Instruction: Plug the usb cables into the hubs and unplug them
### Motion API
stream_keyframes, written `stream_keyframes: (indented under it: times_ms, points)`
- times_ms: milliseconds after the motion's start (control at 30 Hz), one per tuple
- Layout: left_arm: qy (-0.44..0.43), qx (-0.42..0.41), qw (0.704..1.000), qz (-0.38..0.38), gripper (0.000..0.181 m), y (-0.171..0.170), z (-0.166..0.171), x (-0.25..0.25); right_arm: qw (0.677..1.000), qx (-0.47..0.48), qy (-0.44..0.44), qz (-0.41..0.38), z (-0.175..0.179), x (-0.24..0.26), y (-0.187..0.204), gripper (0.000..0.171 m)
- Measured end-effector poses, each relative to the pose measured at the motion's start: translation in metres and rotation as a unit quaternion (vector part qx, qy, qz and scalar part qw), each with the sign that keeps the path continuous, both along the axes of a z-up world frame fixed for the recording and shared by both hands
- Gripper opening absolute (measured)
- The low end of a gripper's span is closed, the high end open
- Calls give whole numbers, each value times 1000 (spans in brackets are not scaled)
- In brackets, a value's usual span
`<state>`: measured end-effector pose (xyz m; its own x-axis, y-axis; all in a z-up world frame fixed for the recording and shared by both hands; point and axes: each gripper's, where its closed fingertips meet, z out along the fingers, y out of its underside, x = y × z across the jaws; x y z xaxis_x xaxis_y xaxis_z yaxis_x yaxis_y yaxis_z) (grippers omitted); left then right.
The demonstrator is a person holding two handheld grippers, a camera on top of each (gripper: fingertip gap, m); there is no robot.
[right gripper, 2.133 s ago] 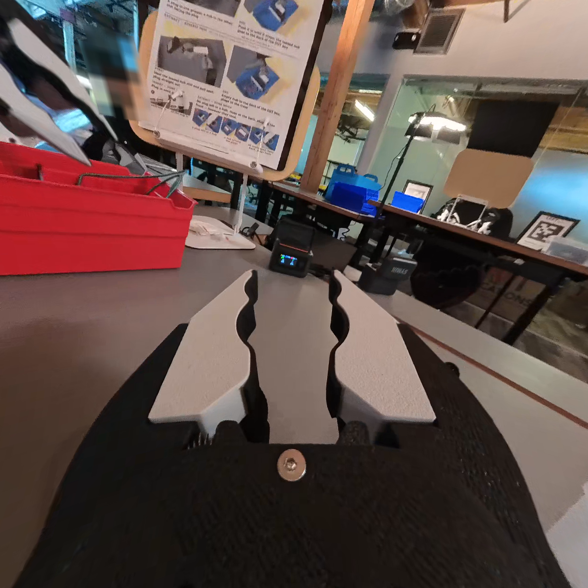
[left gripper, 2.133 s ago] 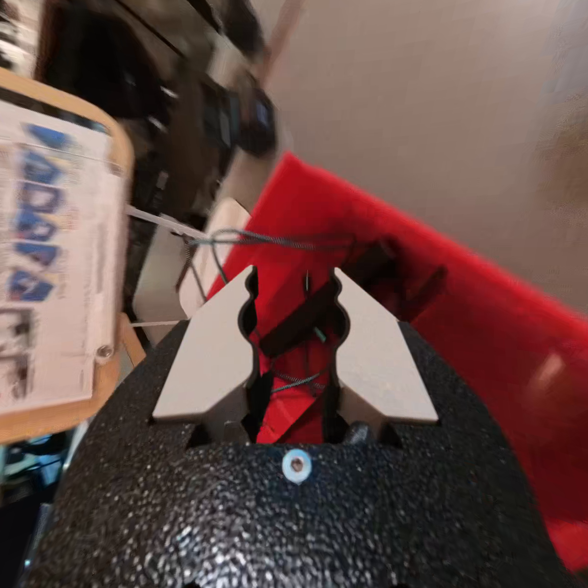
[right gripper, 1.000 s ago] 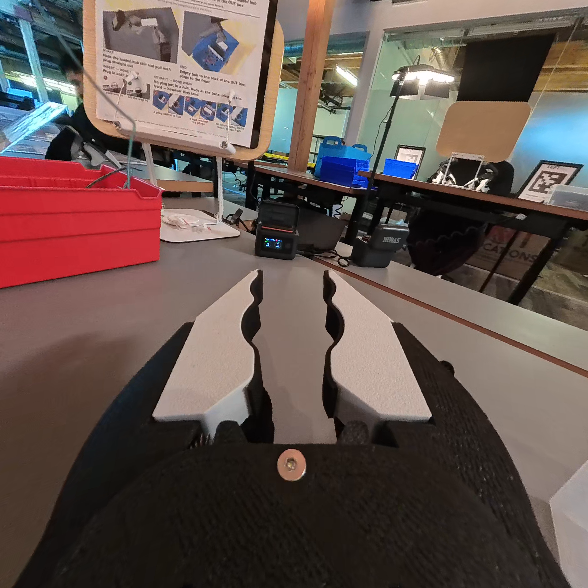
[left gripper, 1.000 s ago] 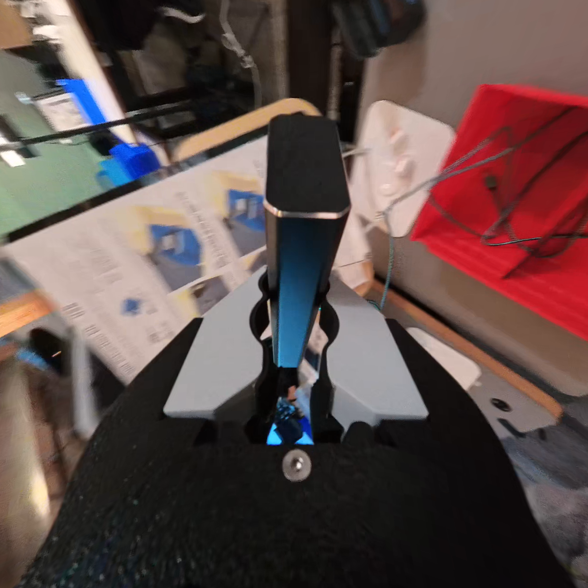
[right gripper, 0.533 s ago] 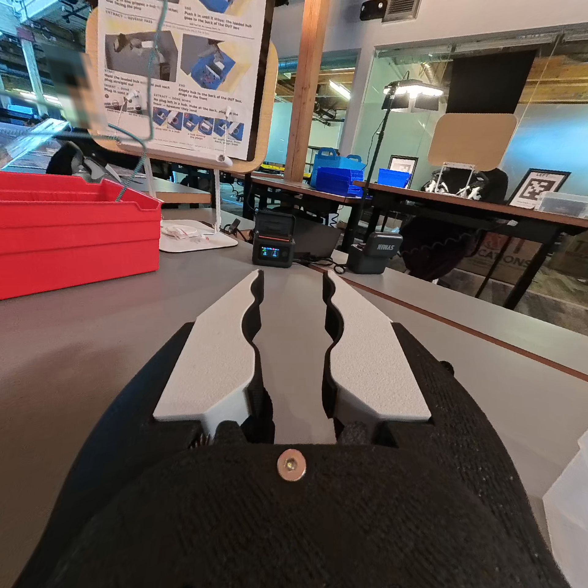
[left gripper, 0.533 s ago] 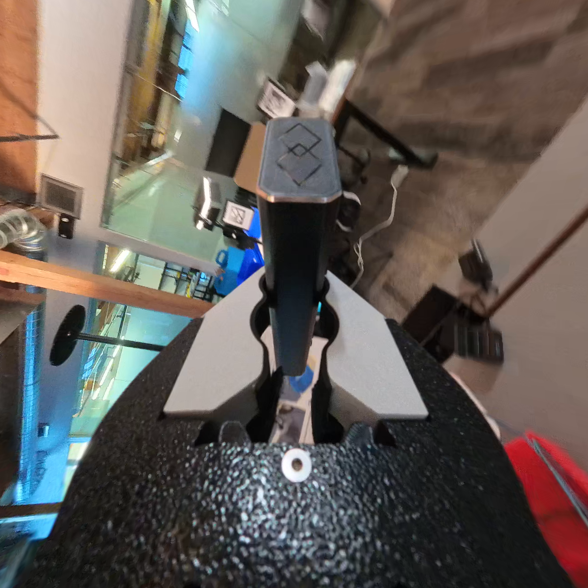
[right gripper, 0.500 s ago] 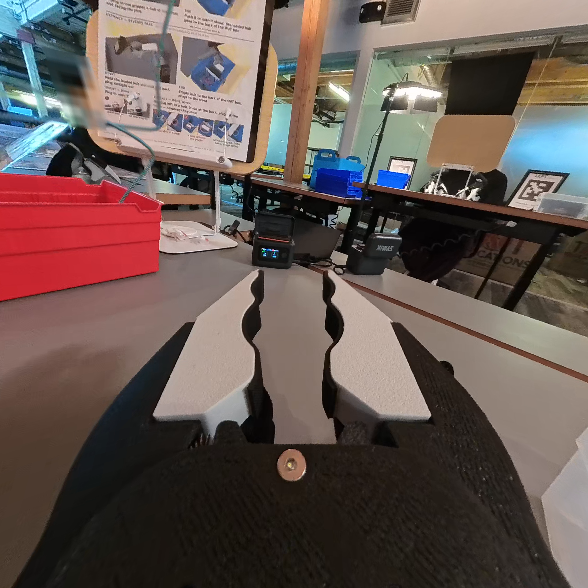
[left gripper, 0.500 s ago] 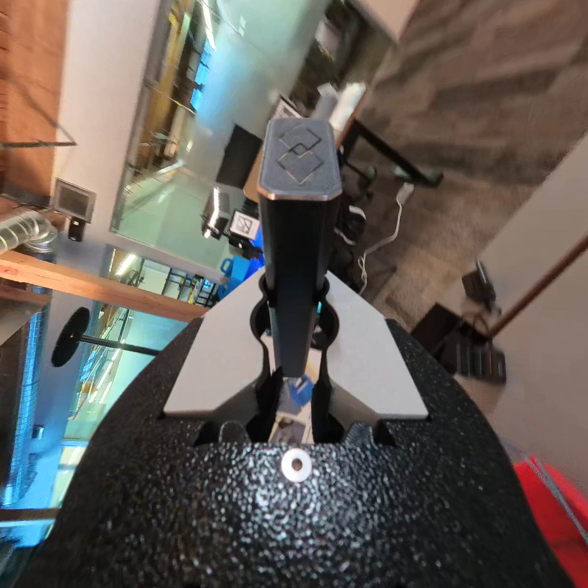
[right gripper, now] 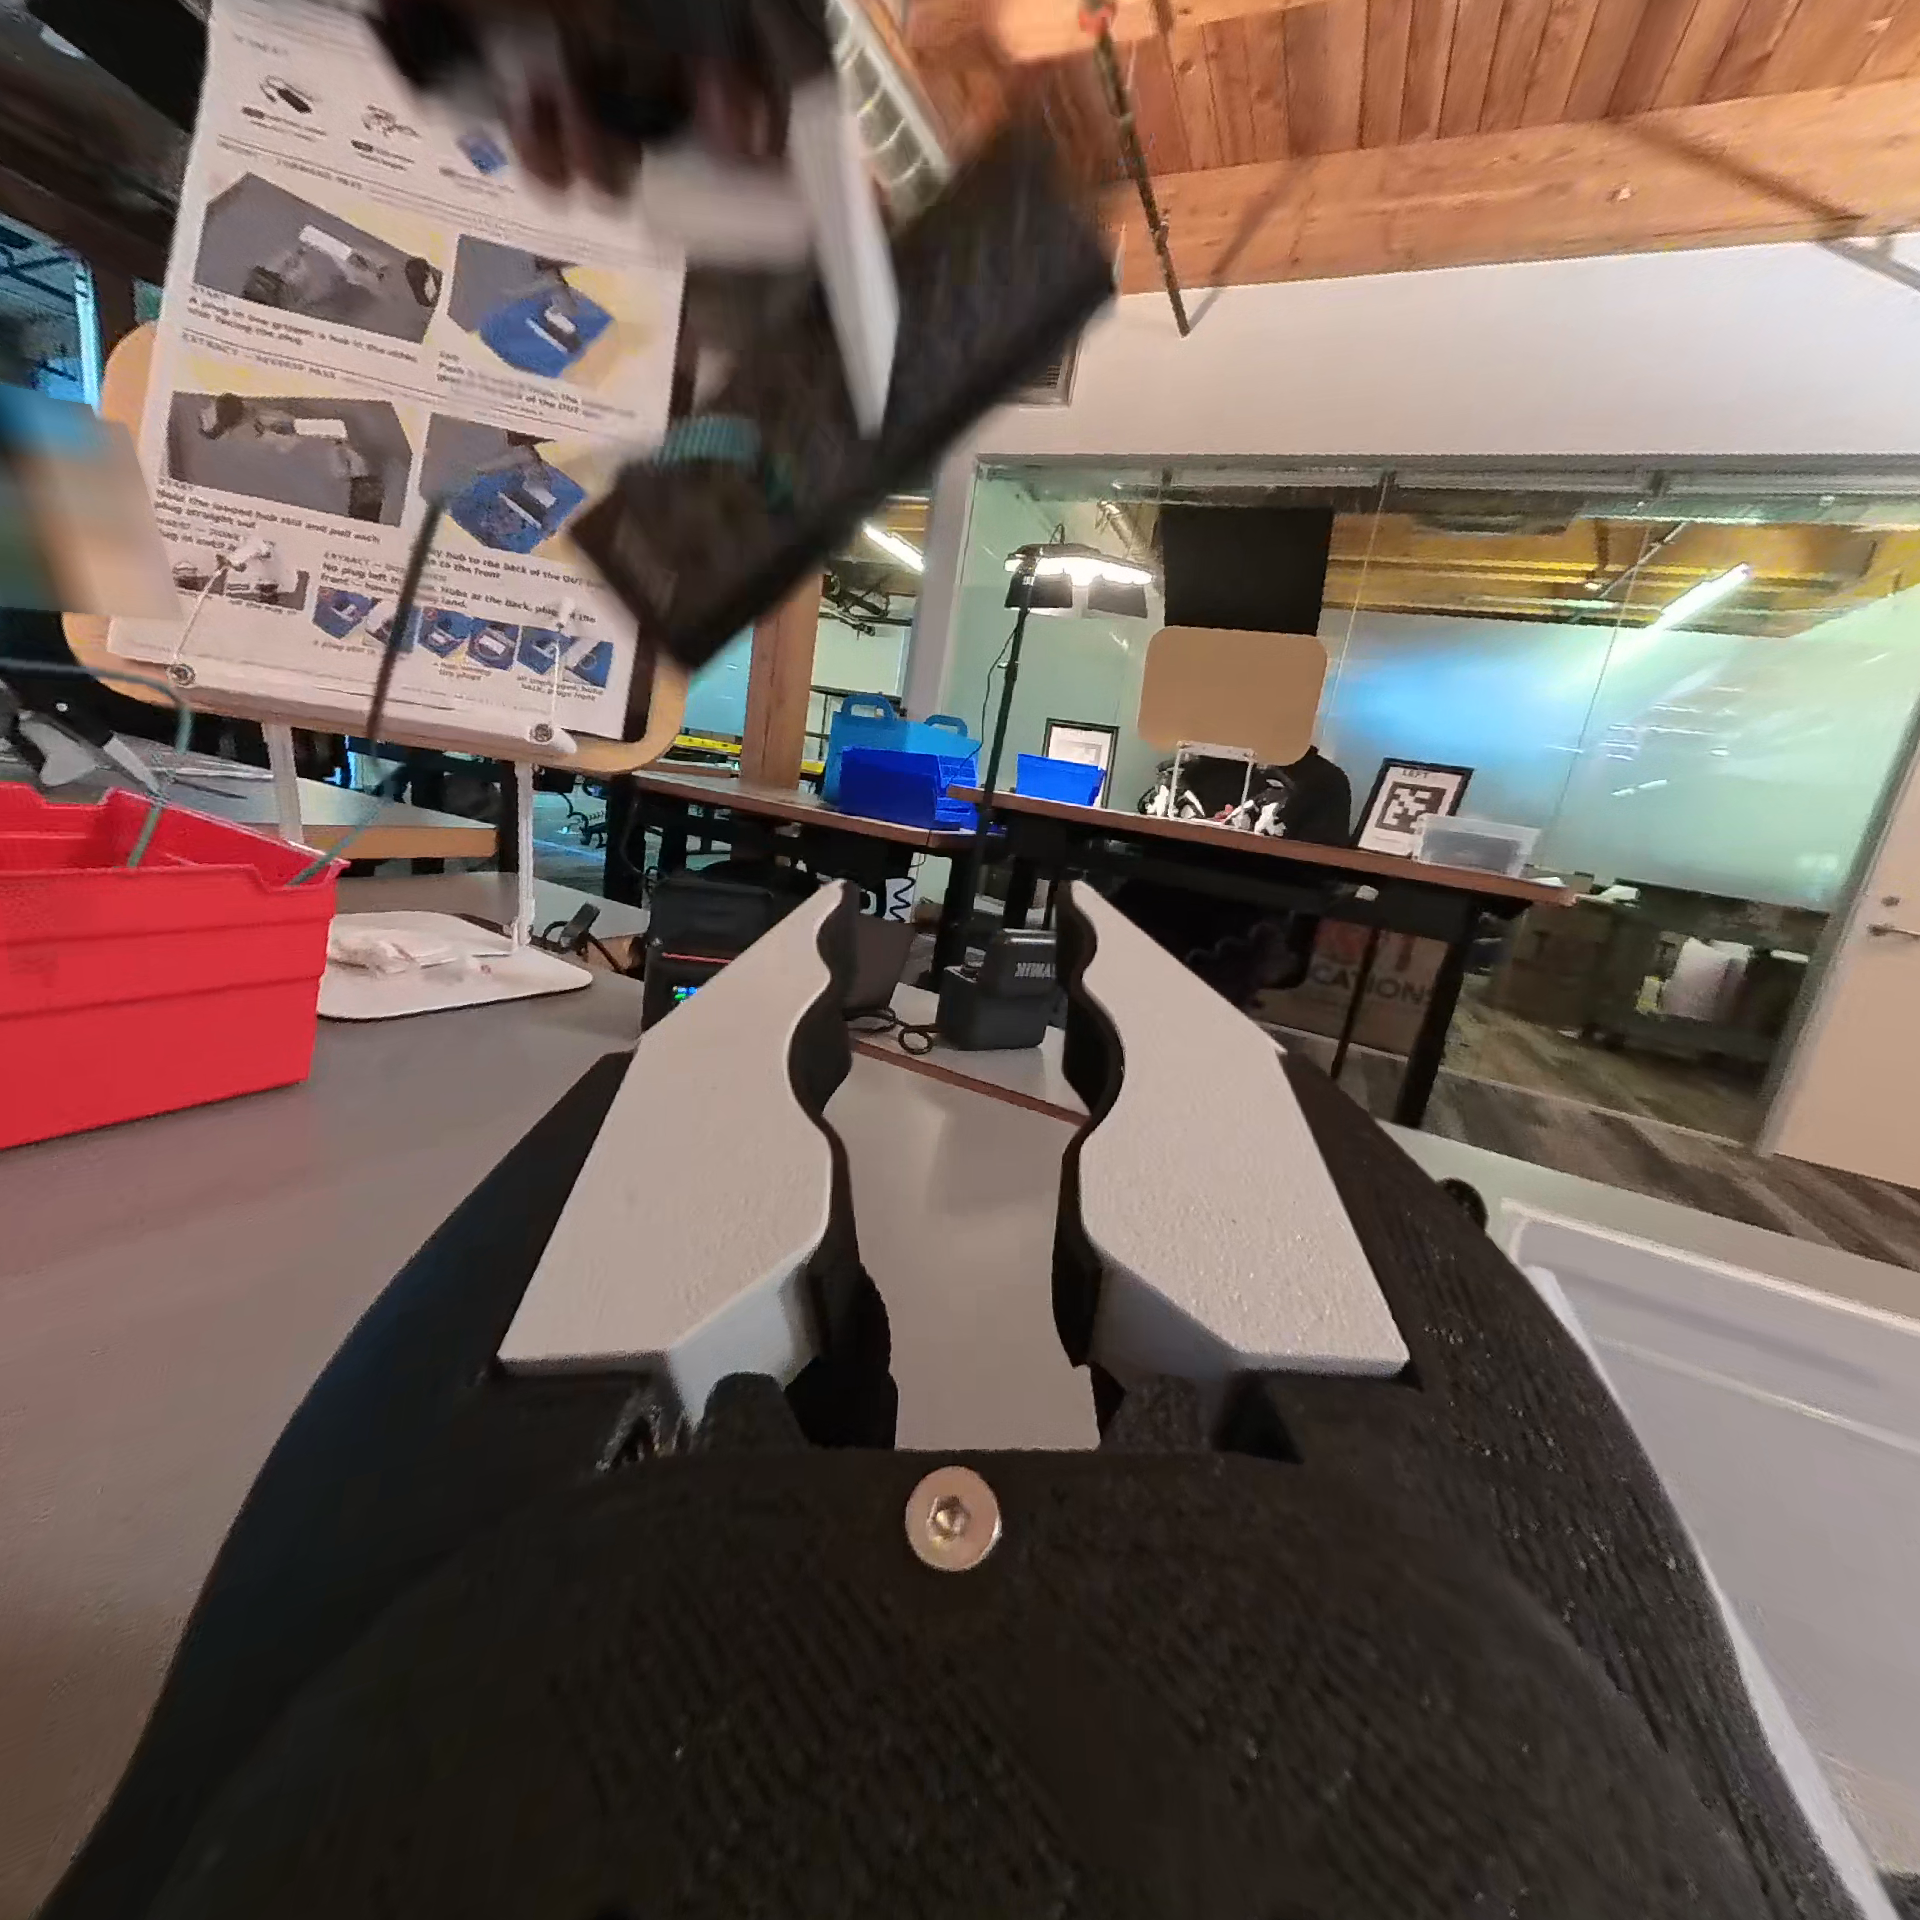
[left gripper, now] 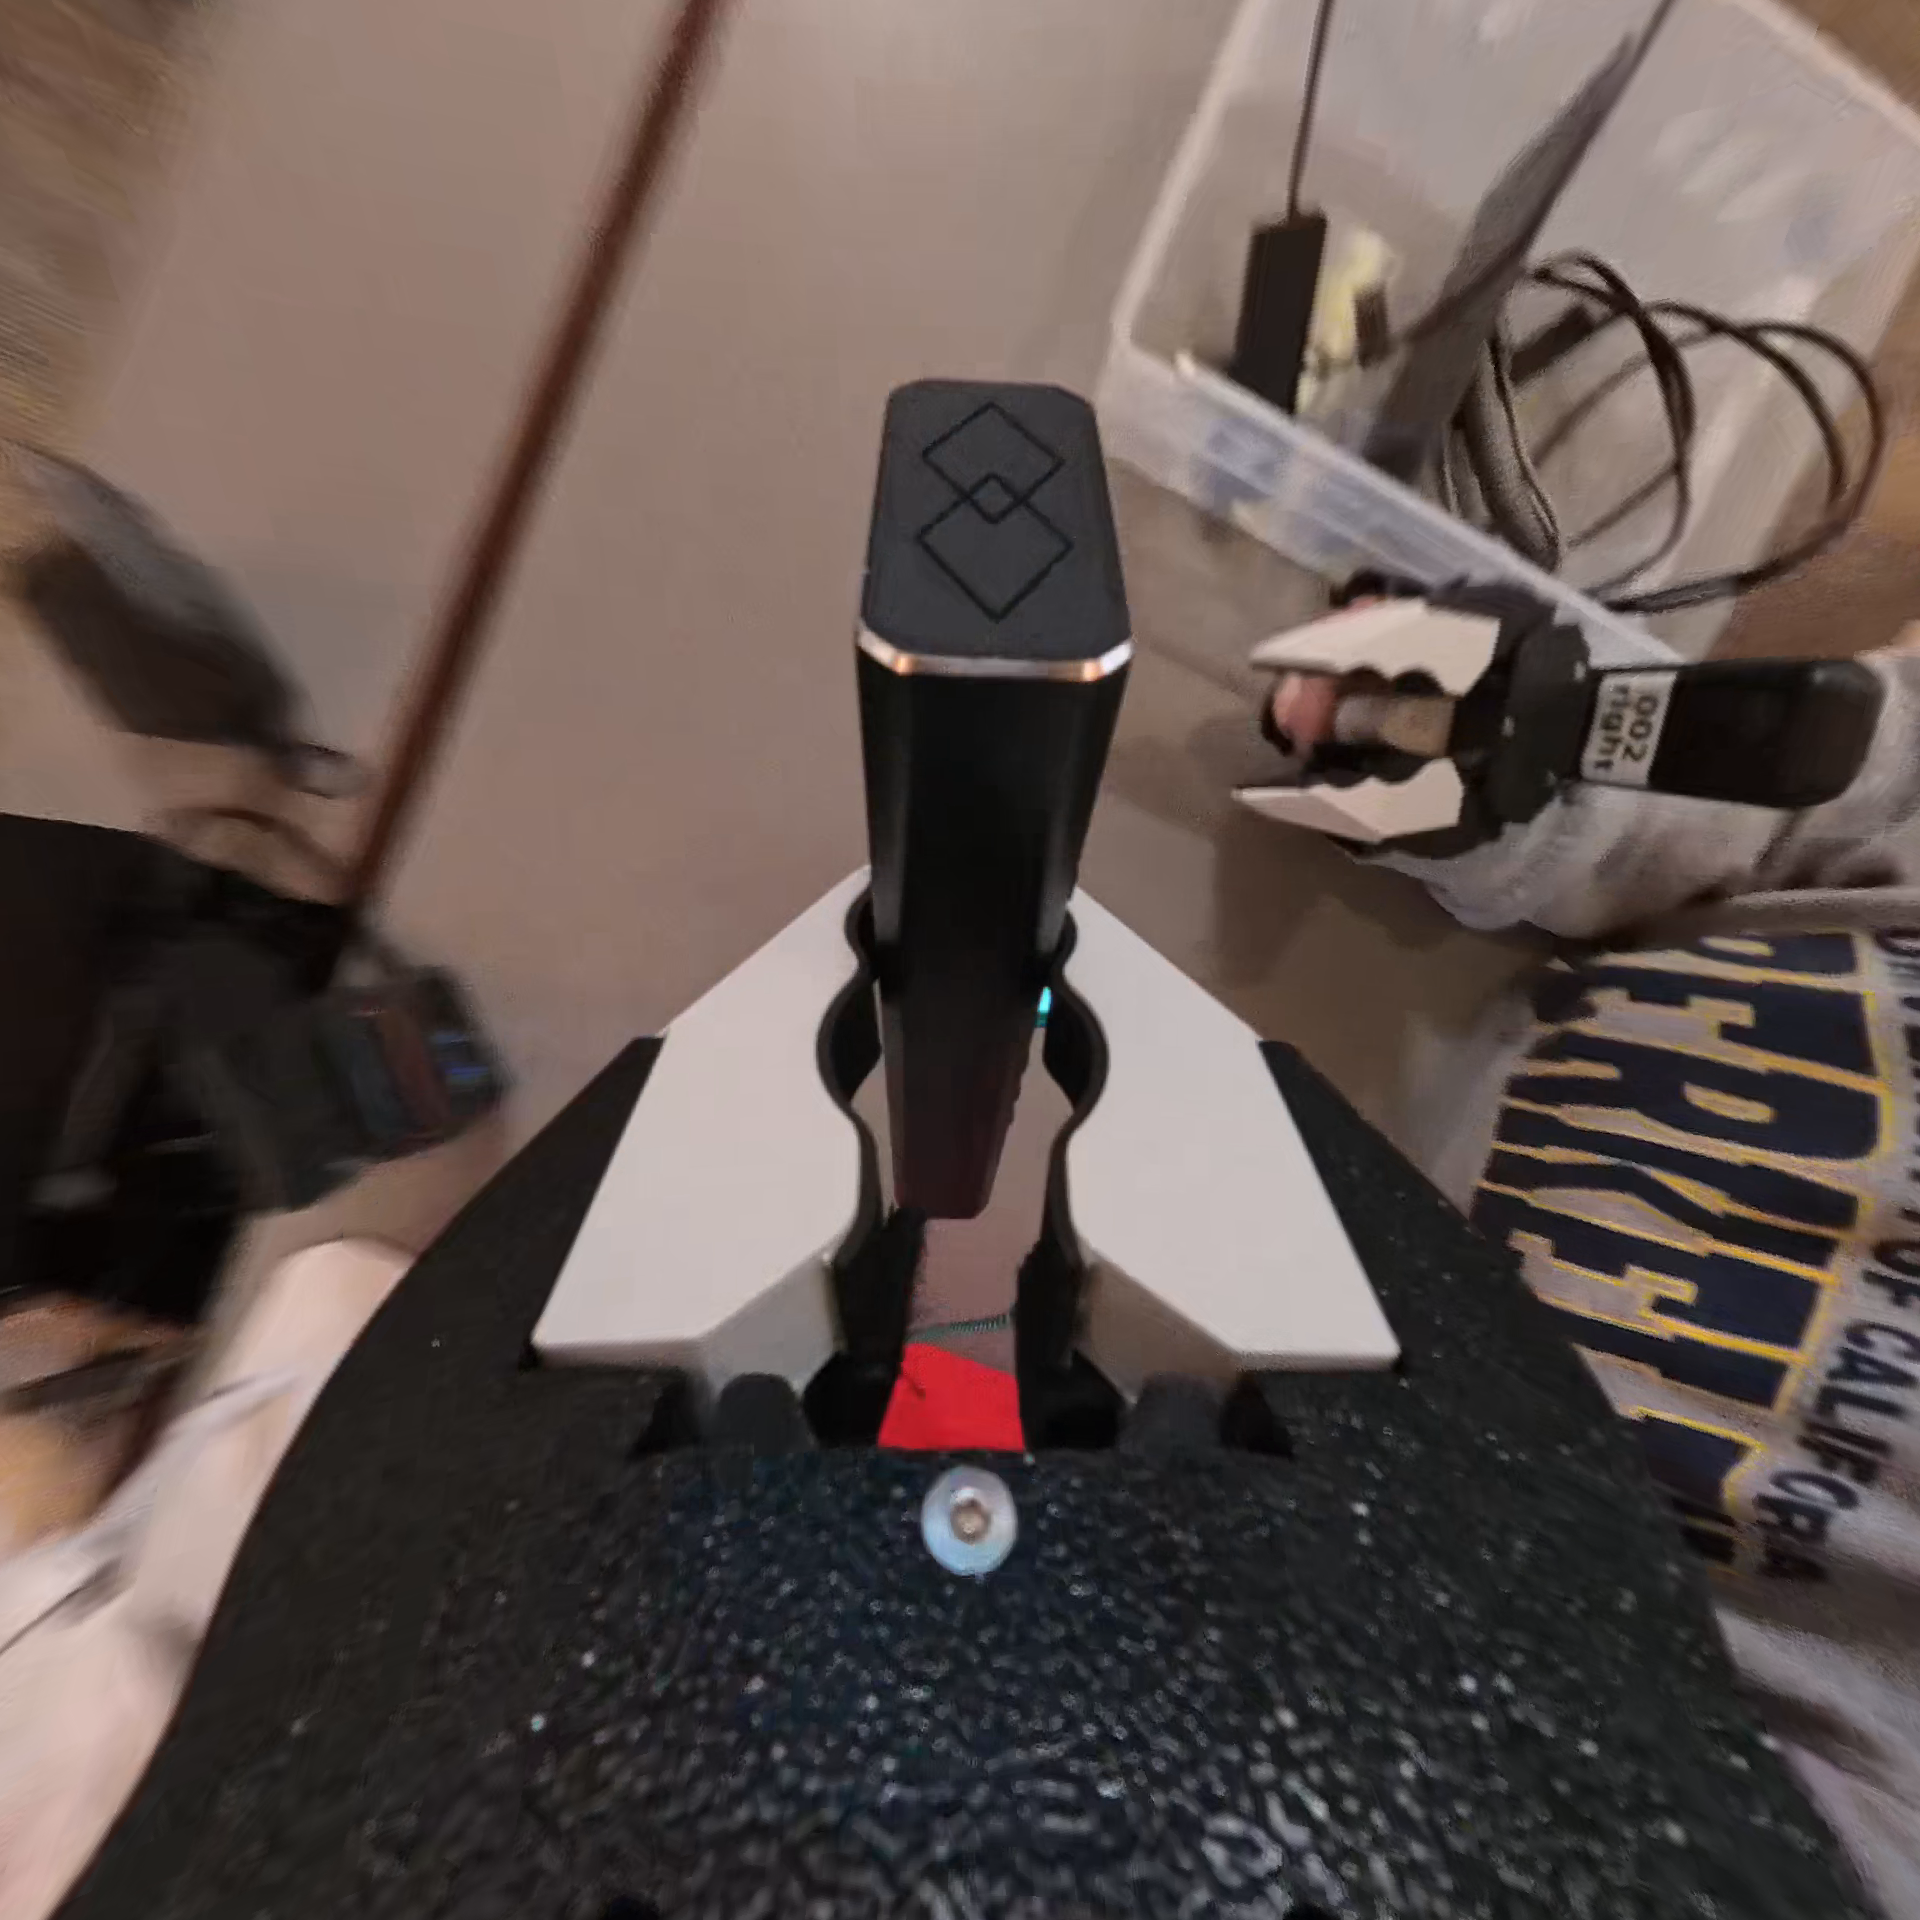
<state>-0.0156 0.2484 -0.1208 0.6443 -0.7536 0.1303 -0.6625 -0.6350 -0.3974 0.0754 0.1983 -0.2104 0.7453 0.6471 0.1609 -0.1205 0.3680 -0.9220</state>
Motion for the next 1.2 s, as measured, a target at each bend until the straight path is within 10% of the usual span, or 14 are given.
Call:
stream_keyframes:
  times_ms: [267, 733, 1033, 1200]
  points:
    - [-79, -232, 969, -42, 26, -42, -183, 28, 1000, 18, 1, -8, 5, 1, -2, 35]
    - [-90, -276, 957, -30, 27, -17, -246, 49, 1000, -6, -18, 11, -6, -11, 2, 35]
    - [-250, -157, 954, 51, 88, 26, -167, 50, 999, -16, -29, 21, -12, -16, 2, 35]
    - [-240, -49, 968, 43, 89, 8, -102, -1, 999, -23, -32, 28, -15, -19, 1, 35]
